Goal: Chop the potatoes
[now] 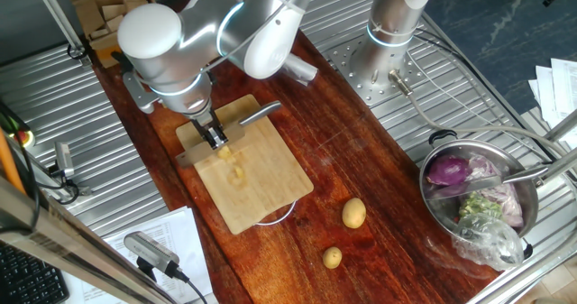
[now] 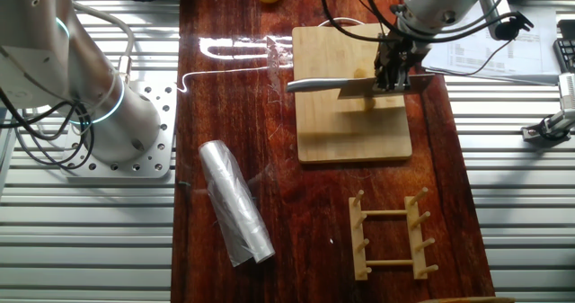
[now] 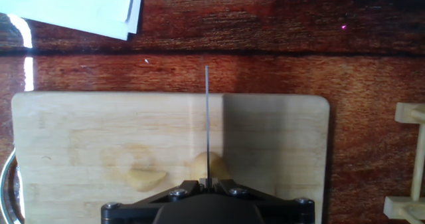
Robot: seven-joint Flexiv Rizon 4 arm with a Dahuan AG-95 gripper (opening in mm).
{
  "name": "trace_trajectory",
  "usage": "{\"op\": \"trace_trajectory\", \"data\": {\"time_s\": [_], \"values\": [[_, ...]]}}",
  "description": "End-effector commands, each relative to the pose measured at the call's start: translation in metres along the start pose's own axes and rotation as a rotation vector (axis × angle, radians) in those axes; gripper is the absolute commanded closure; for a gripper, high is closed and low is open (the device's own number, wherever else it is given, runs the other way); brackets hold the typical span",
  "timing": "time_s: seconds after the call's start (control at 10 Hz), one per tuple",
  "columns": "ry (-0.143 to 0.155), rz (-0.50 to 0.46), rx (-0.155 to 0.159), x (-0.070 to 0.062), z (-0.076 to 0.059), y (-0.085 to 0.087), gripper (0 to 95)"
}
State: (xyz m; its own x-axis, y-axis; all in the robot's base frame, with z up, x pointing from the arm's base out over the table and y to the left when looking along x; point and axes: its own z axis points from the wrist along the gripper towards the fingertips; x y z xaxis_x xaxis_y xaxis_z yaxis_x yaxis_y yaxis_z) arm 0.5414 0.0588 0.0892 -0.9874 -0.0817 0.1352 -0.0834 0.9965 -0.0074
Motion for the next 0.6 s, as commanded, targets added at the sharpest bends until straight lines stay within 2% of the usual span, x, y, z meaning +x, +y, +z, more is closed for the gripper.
{"op": "trace_trajectory", "data": {"time_s": [0.1, 0.6], "values": [[-0.008, -0.006, 0.002, -0.0002, 0.0161, -0.001, 95.0], [-0.013, -0.005, -0.001, -0.0031, 0.0158, -0.0008, 95.0]]}}
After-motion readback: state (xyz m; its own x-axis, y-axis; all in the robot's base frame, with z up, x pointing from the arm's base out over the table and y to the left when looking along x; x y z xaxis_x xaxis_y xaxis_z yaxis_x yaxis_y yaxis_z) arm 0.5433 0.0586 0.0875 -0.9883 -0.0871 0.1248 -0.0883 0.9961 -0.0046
